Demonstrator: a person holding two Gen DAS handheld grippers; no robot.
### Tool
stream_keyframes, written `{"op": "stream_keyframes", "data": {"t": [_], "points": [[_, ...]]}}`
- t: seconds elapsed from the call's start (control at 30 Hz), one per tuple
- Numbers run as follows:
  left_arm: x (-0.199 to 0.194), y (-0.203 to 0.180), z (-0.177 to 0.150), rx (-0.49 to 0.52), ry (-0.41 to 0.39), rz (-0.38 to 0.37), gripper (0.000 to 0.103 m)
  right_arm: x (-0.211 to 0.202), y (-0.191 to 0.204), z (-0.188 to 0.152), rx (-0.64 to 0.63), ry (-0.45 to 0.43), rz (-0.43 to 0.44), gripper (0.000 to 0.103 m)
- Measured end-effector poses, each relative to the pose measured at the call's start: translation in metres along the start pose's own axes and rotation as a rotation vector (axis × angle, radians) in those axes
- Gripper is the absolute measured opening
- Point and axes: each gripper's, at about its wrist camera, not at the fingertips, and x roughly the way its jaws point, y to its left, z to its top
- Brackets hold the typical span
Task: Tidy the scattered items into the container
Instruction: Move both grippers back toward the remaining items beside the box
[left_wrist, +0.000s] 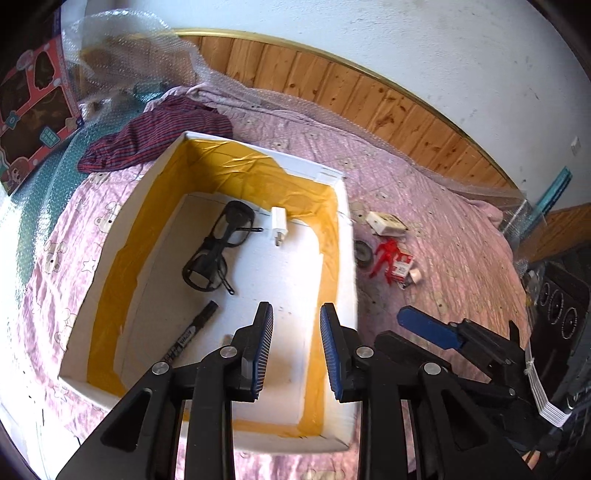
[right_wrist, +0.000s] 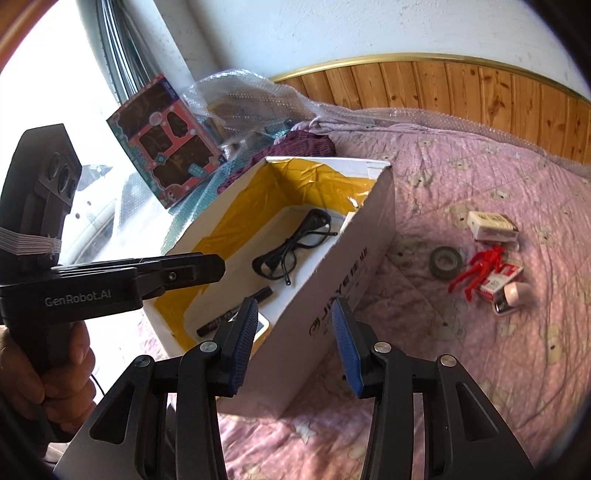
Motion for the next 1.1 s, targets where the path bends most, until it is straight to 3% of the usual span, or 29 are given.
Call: {"op": "stream_keyframes", "data": {"t": [0.53, 0.77, 1.1], "points": [[-0.006, -0.086, -0.036, 0.131, 0.014, -0.07, 0.035, -0.051, -0.056, -0.055, 0.136, -0.029, -0.04, 0.045], [0.02, -0.126, -0.043, 0.191, 0.069, -0.094, 0.038, -0.062, -0.097, -0.074, 0.225, -0.041, -0.072, 0.045], [0.077, -0.156, -0.028, 0.207, 0.125, -0.089, 0.05, -0.064, -0.152, -0.072, 0.31, -0.061, -0.112, 0.045]]}}
